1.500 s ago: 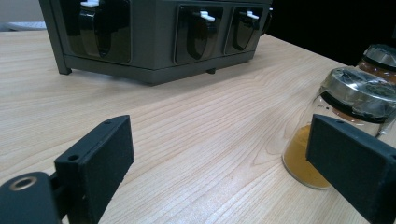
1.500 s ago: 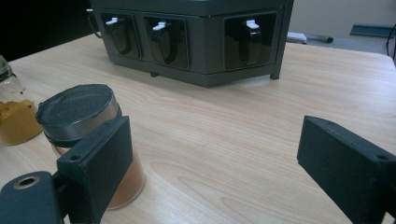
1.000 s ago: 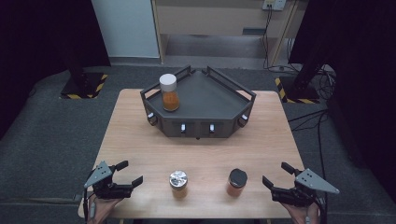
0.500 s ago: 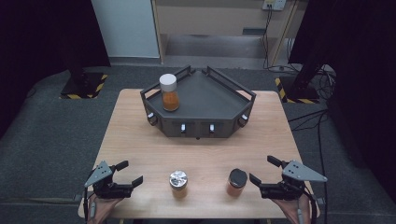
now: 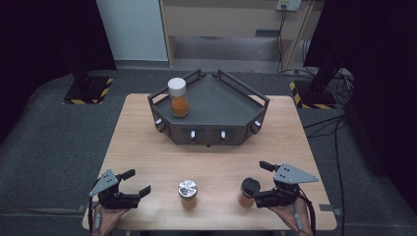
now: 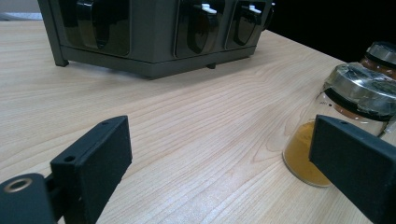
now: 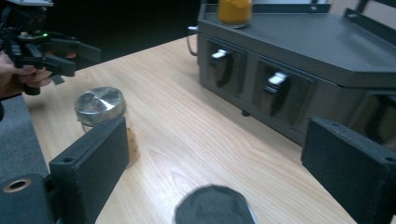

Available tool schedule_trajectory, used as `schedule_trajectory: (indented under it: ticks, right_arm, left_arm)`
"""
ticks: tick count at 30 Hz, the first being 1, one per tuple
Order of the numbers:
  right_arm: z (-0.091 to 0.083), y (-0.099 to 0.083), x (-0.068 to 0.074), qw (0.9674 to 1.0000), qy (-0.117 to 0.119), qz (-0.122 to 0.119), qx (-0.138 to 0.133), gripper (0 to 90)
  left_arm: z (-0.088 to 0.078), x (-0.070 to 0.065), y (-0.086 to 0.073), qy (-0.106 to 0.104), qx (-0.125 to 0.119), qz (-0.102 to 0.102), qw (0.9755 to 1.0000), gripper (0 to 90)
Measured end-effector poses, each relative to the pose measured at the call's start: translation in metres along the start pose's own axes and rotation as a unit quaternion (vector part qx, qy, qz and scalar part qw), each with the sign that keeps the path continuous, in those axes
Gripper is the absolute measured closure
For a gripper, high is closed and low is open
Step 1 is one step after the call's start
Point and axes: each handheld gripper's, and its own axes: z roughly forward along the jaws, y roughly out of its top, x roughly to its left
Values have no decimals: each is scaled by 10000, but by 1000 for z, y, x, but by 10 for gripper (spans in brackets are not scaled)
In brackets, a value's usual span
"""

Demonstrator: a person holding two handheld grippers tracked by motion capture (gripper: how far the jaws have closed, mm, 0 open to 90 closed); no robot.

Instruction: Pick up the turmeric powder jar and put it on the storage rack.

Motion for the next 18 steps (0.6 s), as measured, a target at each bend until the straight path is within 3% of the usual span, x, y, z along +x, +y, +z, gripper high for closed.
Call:
schedule_trajectory:
  ticks: [9,18]
  right_arm:
    - [30,14,3,9989,446,-119,106,77]
    - [52,21,6,9970,733,-201,173,78]
  left_arm:
    - [0,0,1,-12,23,15,10000,49]
    - [1,0,1,-24,47,23,10000,50]
